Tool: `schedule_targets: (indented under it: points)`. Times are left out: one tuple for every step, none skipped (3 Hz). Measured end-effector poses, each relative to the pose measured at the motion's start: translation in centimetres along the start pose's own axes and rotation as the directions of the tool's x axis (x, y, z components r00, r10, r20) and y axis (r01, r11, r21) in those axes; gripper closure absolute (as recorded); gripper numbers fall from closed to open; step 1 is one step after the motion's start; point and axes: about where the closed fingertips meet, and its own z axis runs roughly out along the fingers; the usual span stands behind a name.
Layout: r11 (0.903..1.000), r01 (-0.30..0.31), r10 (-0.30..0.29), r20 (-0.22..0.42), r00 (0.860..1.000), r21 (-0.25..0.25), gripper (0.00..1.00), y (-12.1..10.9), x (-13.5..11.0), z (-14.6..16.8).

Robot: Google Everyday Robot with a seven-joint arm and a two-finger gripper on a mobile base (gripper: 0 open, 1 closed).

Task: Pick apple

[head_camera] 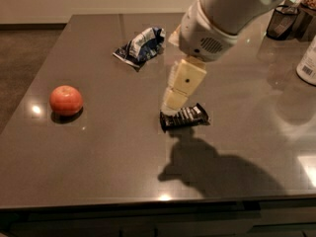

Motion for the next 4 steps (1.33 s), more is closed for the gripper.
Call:
schedule_targets:
  points:
    - [0.9996,-0.027,0.027,0.026,0.999,-0.008,0.0,-0.5,-4.3,5.7]
    - [0.9987,-0.046,0.047,0.036,0.998,-0.02,0.0,-0.6,-6.6,8.9]
    - [0.9968,-0.057,0.06,0.06,0.996,-0.057,0.0,0.1,-10.4,13.2]
    - [0.9941,-0.063,0.07,0.075,0.995,-0.089,0.0,0.7,-12.6,16.0]
